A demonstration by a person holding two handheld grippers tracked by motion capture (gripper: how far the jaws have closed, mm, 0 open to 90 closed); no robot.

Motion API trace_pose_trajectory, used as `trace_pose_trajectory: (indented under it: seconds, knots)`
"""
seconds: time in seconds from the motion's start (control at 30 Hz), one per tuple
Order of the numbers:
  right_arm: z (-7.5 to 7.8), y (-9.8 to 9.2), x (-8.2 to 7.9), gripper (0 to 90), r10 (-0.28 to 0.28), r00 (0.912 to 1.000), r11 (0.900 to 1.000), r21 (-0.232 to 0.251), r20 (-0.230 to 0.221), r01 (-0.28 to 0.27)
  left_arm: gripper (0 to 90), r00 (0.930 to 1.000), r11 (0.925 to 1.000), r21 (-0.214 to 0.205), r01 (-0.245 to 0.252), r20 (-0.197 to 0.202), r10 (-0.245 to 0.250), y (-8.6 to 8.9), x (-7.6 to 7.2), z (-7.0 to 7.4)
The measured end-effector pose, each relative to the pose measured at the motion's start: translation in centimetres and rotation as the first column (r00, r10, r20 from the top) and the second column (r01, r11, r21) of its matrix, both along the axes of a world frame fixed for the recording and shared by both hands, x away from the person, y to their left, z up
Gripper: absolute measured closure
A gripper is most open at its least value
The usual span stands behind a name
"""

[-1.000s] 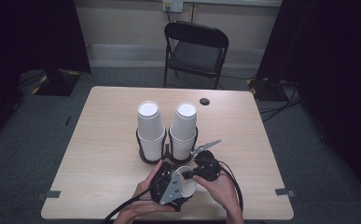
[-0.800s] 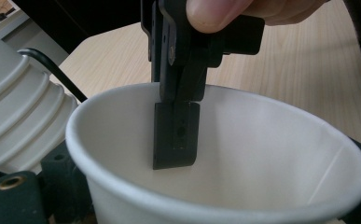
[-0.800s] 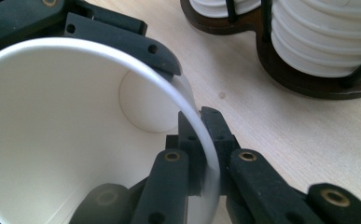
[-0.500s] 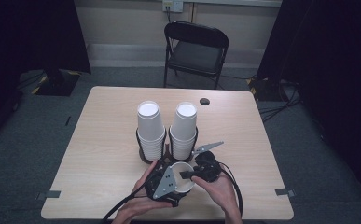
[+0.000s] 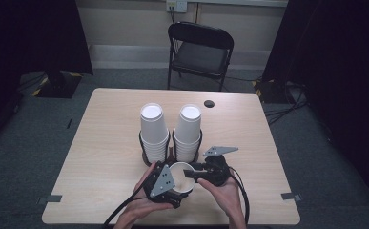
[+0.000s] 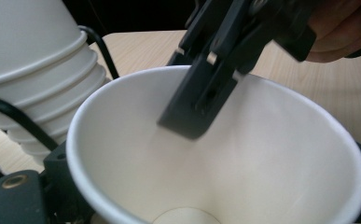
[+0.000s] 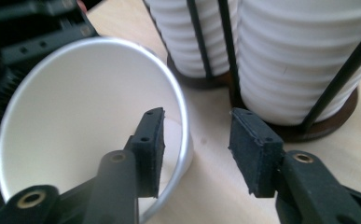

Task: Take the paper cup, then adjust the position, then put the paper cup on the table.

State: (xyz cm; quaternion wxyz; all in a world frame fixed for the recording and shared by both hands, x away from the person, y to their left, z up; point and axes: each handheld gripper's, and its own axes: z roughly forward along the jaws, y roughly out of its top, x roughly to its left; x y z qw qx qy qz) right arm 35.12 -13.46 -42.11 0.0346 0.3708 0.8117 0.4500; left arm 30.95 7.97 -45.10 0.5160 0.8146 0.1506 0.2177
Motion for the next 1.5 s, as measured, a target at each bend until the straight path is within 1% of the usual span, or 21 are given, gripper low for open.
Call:
trace_pose_trajectory:
  seconds: [0.03,0.1,0.17,0.2,0.37,0.47,0.57,0.6,0.73,0.83,0.87,0.93,1.13,1.2,1.27,1.33,1.37,1.4,1.43,1.47,1.5]
  knots:
    - [0.0,0.0,0.0,53.3,0.0,1.0,1.0,0.0,0.0,0.0,10.3,1.0,1.0,0.0,0.0,0.0,0.0,0.0,0.0,0.0]
    - [0.1,-0.2,-0.3,44.0,-0.021,0.997,0.9985,0.052,0.075,0.017,10.3,0.9998,0.9998,-0.018,-0.013,-0.015,0.012,0.4,0.0,0.0]
    - [0.1,-0.4,-0.5,42.3,-0.037,0.996,0.9968,0.074,0.081,0.032,10.3,0.9989,0.9984,-0.047,-0.033,-0.036,0.031,0.7,0.0,-0.1]
    - [0.0,-0.7,-0.5,39.0,-0.04,0.9955,0.9918,0.125,0.086,0.029,10.2,0.9978,0.9971,-0.06,-0.046,-0.049,0.043,1.2,0.1,-0.1]
    - [-0.3,-1.7,-0.6,32.9,-0.092,0.9887,0.9814,0.179,0.118,0.07,10.1,0.9945,0.9926,-0.092,-0.079,-0.076,0.072,2.2,0.2,-0.1]
    - [-0.5,-2.5,-0.9,32.5,-0.132,0.9794,0.9712,0.218,0.153,0.097,10.0,0.9933,0.9876,-0.131,-0.087,-0.086,0.076,2.8,0.2,-0.2]
    - [-0.7,-3.2,-1.3,31.8,-0.165,0.9706,0.9618,0.246,0.175,0.119,10.0,0.9922,0.9869,-0.128,-0.099,-0.088,0.088,3.4,0.2,-0.2]
    - [-0.9,-3.7,-1.5,30.1,-0.196,0.9618,0.9558,0.256,0.191,0.144,10.0,0.9911,0.9853,-0.132,-0.109,-0.09,0.097,3.7,0.2,-0.3]
    - [-1.5,-4.5,-1.6,26.7,-0.249,0.9462,0.945,0.266,0.207,0.19,10.0,0.9884,0.981,-0.142,-0.132,-0.094,0.119,4.7,0.1,-0.4]
    - [-1.8,-4.8,-1.7,26.3,-0.268,0.9406,0.942,0.261,0.208,0.211,10.0,0.9862,0.9775,-0.153,-0.145,-0.102,0.131,5.3,0.1,-0.4]
    - [-2.2,-5.0,-1.6,25.2,-0.29,0.9321,0.9387,0.255,0.217,0.232,9.9,0.9851,0.9761,-0.154,-0.153,-0.103,0.138,5.6,0.1,-0.4]
    - [-2.6,-5.2,-1.7,23.9,-0.307,0.9263,0.9329,0.261,0.218,0.248,9.9,0.9778,0.9655,-0.171,-0.196,-0.107,0.18,6.7,0.2,-0.3]
    - [-3.5,-5.5,-1.7,19.0,-0.334,0.9126,0.9302,0.239,0.236,0.278,9.7,0.9672,0.9517,-0.185,-0.245,-0.115,0.227,8.4,0.4,-0.3]
    - [-4.0,-5.8,-1.7,18.6,-0.37,0.8956,0.9197,0.232,0.247,0.316,9.7,0.9588,0.9424,-0.189,-0.276,-0.122,0.257,9.7,0.5,-0.4]
    - [-4.1,-5.8,-1.7,18.0,-0.377,0.8927,0.9177,0.229,0.246,0.325,9.7,0.9553,0.9378,-0.192,-0.289,-0.121,0.27,10.2,0.6,-0.4]
    - [-4.3,-6.0,-1.8,17.8,-0.414,0.8705,0.9069,0.204,0.267,0.369,9.6,0.9485,0.9302,-0.195,-0.311,-0.126,0.291,11.1,0.7,-0.4]
    - [-4.3,-6.0,-1.8,17.8,-0.414,0.8705,0.9069,0.204,0.267,0.369,9.6,0.9434,0.9232,-0.203,-0.326,-0.131,0.305,11.5,0.8,-0.4]
    - [-4.4,-6.2,-2.0,17.4,-0.417,0.8612,0.9063,0.208,0.291,0.368,9.6,0.9351,0.9136,-0.206,-0.35,-0.134,0.328,12.4,1.1,-0.3]
    - [-4.4,-6.2,-2.0,17.4,-0.417,0.8612,0.9063,0.208,0.291,0.368,9.6,0.9351,0.9136,-0.206,-0.35,-0.134,0.328,12.4,1.1,-0.3]
    - [-4.5,-6.2,-2.1,17.1,-0.421,0.8585,0.9052,0.197,0.293,0.376,9.6,0.9265,0.9044,-0.206,-0.374,-0.131,0.353,13.0,1.4,-0.2]
    - [-4.5,-6.2,-2.1,17.1,-0.421,0.8585,0.9052,0.197,0.293,0.376,9.6,0.9265,0.9044,-0.206,-0.374,-0.131,0.353,13.0,1.4,-0.2]
